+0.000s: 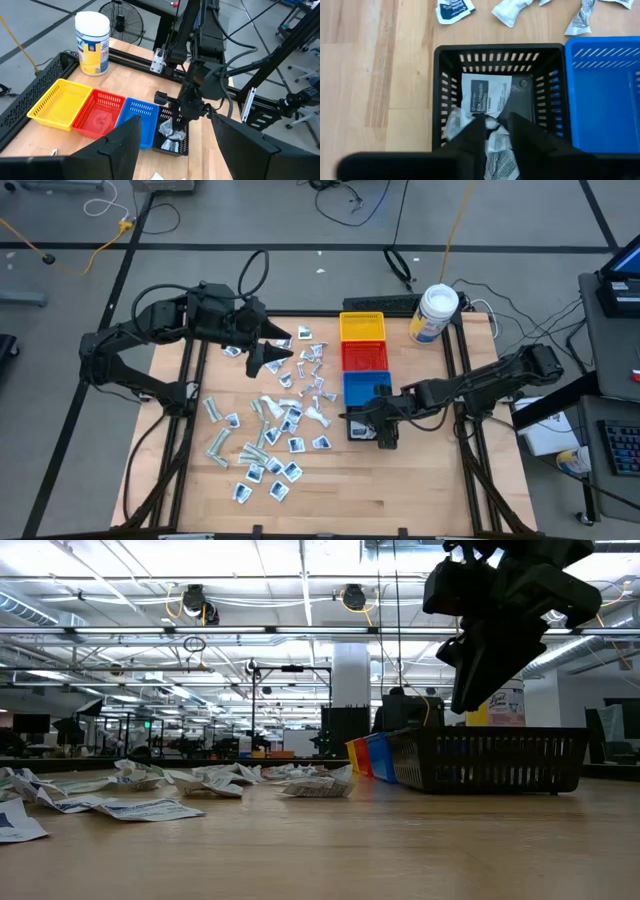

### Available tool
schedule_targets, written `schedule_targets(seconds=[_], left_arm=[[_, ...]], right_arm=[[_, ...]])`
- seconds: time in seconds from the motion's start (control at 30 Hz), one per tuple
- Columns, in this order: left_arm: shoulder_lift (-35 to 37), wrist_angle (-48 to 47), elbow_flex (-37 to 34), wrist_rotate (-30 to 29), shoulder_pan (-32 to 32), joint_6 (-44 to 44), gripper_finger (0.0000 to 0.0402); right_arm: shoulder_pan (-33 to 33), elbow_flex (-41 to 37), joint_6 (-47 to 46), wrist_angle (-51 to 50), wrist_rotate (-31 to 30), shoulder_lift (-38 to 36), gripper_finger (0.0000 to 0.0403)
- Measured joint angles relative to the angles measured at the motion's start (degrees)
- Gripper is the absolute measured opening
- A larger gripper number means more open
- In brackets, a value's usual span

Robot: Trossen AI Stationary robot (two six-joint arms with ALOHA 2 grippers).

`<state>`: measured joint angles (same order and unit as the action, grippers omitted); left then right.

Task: Pick & Place First Aid Supplies
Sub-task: Put the black towelette pack into the black bin

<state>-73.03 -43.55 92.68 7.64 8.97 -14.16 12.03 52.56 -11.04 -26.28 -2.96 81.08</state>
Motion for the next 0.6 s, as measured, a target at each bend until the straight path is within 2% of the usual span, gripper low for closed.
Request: schedule_targets(seconds=[0.17, 0.27, 0.47, 0.6], left_arm=[[0.0, 0.0, 0.0, -0.1, 0.0, -0.1, 0.0255], [0.0, 0.0, 0.0, -0.1, 0.0, -0.1, 0.0255], [0.0, 0.0, 0.0, -0.2, 0.0, -0.2, 0.0255], [0.0, 0.0, 0.0, -0.4, 0.0, -1.2, 0.0255]], right_arm=[[0.0, 0.5, 1.2, 1.6, 0.0, -1.9, 0.0169], [-1.0, 1.7, 1.2, 8.4, 0.1, -5.1, 0.0198], [-4.8, 5.8, -0.7, 18.7, 0.0, -11.1, 0.0216], [-7.3, 11.7, -0.1, 21.7, 0.0, -12.2, 0.0216]])
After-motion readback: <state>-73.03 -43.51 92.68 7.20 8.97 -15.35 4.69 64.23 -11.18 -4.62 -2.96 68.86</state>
